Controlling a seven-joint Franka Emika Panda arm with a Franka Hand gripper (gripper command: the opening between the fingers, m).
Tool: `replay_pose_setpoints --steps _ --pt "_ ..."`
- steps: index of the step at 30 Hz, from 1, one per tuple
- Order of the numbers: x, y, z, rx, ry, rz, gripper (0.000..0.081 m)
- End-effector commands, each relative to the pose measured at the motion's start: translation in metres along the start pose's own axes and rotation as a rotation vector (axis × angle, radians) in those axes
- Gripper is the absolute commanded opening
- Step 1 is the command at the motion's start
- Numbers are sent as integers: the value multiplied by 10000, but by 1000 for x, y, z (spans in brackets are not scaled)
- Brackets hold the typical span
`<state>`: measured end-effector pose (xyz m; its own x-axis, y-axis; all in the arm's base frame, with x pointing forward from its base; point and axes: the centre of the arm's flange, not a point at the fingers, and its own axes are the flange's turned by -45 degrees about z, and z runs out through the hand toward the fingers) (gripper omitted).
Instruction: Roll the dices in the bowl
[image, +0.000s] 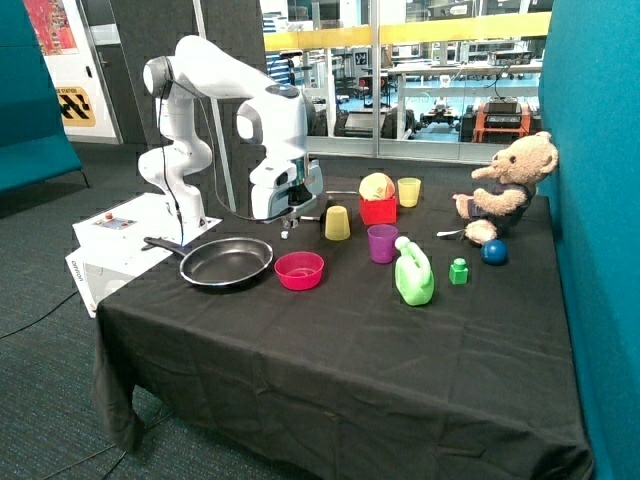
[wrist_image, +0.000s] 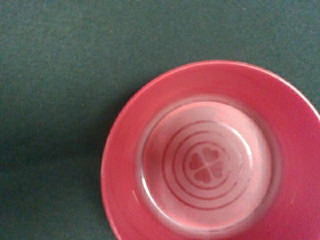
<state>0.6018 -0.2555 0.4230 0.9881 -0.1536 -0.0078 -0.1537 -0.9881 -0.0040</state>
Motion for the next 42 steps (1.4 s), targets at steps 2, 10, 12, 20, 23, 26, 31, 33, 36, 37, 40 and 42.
replay_pose_setpoints --steps 2,10,12,20,23,26,31,33,36,37,40,42 --pt "-1 -13 5 -41 78 -247 111" --pt "-5 -15 10 -41 77 -273 503" --pt "-5 -14 10 -41 78 -249 510" --pt "-6 -11 11 -41 78 -207 509" --pt "-5 -11 11 -41 78 -215 498" --pt "-6 -13 11 -41 77 -289 486" --pt "-13 -24 11 -43 77 -739 457" --pt "-21 -33 12 -44 76 -941 450" --pt "-32 -44 15 -45 75 -1270 448" --pt "-37 -50 16 -45 75 -1380 446" --pt "-55 -66 22 -47 74 -1698 437" --pt "-64 -76 25 -47 74 -1814 430"
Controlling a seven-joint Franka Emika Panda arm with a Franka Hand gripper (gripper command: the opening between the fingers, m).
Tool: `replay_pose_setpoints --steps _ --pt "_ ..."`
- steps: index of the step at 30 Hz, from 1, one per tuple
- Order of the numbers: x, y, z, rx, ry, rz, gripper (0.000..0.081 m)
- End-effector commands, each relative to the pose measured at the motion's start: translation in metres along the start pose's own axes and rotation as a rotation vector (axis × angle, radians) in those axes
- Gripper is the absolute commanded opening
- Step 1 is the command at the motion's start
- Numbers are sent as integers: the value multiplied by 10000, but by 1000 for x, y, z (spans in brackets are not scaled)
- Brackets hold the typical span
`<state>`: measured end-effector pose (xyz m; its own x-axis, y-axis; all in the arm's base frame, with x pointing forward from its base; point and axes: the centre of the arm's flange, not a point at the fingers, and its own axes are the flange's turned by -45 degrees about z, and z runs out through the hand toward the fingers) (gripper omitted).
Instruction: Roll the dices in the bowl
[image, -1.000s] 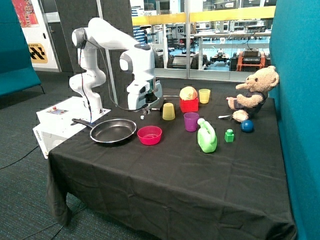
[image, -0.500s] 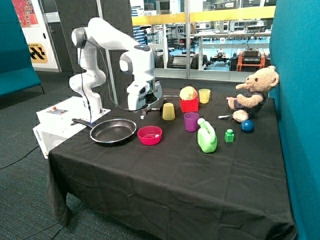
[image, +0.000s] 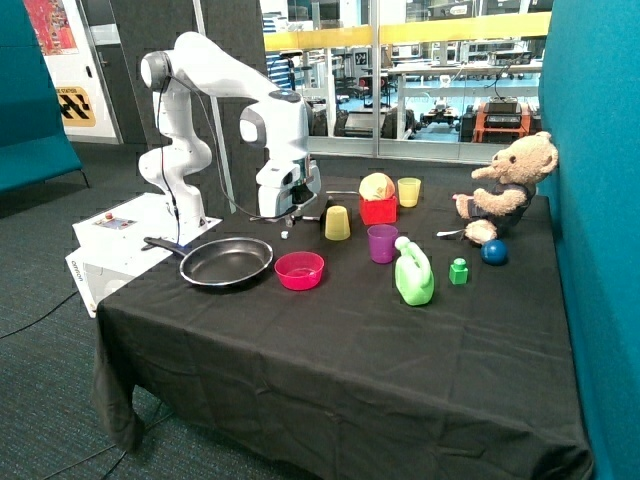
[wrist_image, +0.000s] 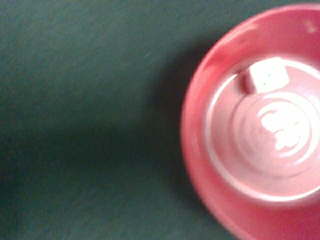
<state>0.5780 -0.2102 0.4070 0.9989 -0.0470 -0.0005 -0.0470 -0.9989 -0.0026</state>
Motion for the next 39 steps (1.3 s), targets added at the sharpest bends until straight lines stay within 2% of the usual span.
replay_pose_setpoints --steps 1,14,27,39 --pt "-34 -43 10 -27 4 -837 430" --pt "-77 -94 26 -27 3 -1377 436" --pt "-106 -135 44 -27 3 -1671 516" --pt "-125 -152 69 -27 3 -1802 439"
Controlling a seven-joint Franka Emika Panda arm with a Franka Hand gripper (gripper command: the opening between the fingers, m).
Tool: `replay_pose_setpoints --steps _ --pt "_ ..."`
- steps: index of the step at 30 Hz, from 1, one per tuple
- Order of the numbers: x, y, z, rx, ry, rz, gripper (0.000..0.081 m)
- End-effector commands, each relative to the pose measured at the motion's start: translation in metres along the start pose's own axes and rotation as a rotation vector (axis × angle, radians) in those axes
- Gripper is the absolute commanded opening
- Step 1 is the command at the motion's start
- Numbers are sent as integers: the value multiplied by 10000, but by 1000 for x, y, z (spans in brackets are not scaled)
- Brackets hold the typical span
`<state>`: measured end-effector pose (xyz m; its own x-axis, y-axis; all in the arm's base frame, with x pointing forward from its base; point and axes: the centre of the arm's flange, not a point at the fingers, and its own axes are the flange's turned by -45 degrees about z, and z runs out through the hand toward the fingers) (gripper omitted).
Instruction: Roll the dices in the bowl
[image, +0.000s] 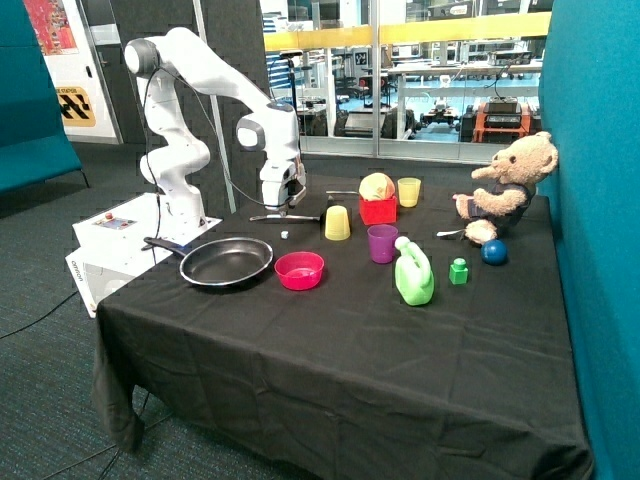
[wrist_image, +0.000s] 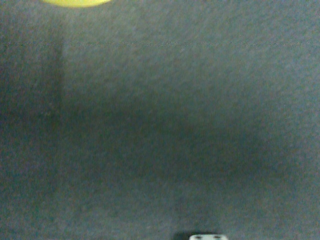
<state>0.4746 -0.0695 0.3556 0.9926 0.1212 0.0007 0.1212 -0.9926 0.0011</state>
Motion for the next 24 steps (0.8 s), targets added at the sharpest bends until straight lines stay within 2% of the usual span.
replay_pose_setpoints --steps 1,9,24 --pt "-13 -19 19 11 -7 -113 428" --pt "-18 -23 34 11 -7 -185 350" --pt "-25 -23 55 11 -7 85 325"
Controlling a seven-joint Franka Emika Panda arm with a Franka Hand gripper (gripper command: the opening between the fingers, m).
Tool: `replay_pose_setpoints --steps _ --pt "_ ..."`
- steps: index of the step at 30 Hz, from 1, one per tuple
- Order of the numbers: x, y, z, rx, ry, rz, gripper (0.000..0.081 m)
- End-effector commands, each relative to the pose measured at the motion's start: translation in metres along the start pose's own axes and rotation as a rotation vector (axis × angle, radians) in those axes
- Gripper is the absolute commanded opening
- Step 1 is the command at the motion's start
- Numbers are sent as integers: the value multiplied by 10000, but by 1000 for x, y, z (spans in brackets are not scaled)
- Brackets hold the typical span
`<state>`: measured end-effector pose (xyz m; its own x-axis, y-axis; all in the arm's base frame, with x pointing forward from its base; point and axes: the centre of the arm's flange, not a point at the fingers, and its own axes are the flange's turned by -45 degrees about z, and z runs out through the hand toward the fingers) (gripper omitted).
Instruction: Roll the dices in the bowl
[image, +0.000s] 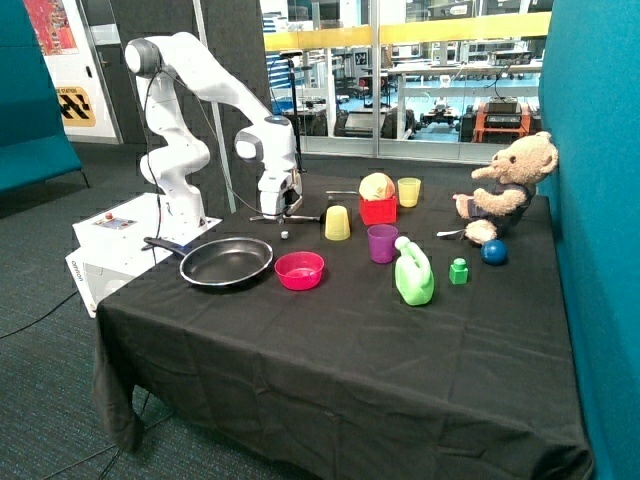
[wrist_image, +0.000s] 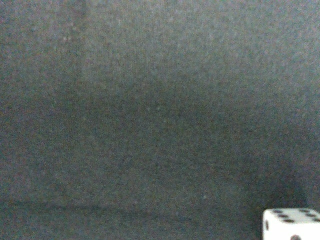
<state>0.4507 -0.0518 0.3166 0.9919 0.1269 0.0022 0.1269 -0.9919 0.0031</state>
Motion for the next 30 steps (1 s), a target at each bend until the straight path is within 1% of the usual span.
replay_pose_setpoints --steps 1,6,15,22,30 --pt "-4 -3 18 31 -22 119 326" --pt "-1 -3 21 31 -22 -106 350" --pt "6 1 22 32 -22 -280 356" --pt "0 4 29 32 -22 -255 379" --pt "-3 8 37 32 -22 -175 372"
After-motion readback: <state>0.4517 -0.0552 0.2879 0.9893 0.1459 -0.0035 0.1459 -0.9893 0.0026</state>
